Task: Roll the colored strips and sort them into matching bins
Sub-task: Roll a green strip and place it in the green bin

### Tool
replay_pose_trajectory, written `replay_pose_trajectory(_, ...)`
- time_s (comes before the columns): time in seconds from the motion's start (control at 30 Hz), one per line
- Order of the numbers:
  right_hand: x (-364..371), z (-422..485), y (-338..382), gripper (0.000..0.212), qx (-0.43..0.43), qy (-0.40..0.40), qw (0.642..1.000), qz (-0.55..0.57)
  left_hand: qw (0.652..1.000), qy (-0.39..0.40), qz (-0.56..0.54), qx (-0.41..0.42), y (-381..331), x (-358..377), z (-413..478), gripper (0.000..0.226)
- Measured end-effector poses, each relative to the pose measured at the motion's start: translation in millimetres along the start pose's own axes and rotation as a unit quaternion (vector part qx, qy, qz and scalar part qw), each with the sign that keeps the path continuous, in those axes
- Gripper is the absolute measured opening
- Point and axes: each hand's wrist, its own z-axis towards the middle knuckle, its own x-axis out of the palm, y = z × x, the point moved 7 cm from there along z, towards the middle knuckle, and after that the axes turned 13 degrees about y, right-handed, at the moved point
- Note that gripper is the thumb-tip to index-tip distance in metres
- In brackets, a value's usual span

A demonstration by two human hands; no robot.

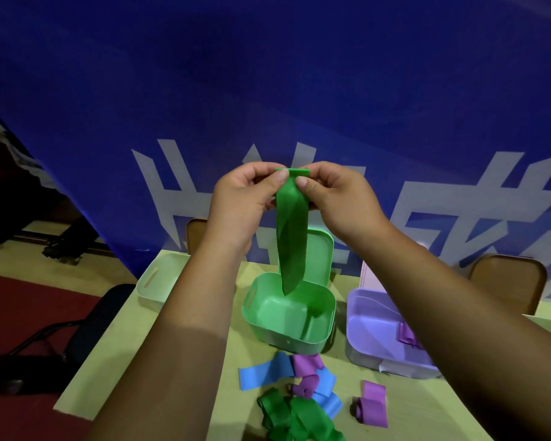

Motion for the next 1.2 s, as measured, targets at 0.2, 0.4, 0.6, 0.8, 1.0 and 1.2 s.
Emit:
replay_pose_trajectory(0.2,4,-1,-1,0.013,0.000,-0.002,0.999,0.038,1.000,-0.014,-0.002,-0.001,1,-2,-1,0.018)
replay_pose_trajectory(0.4,8,0,0,0.007,-0.002,0.007,0.999,0.050,1.000,-0.021,-0.008,-0.003,5,-6,0,0.018)
replay_pose_trajectory(0.6,6,-1,2,0.010,-0.003,-0.008,0.999,0.041,1.000,-0.022,-0.010,0.005,5,-4,-2,0.020)
replay_pose_trajectory(0.8,1,1,0,0.005,0.001,-0.020,1.000,0.017,1.000,-0.026,-0.016,-0.001,5,-4,-1,0.017)
replay_pose_trajectory(1.0,-3,3,-3,0.005,0.000,-0.032,0.999,0.009,1.000,-0.010,0.005,0.008,-3,1,-2,0.019)
replay_pose_trajectory(1.2,-6,2,-4,0.007,0.002,-0.032,0.999,0.012,0.999,-0.015,0.045,0.017,-9,5,2,0.015)
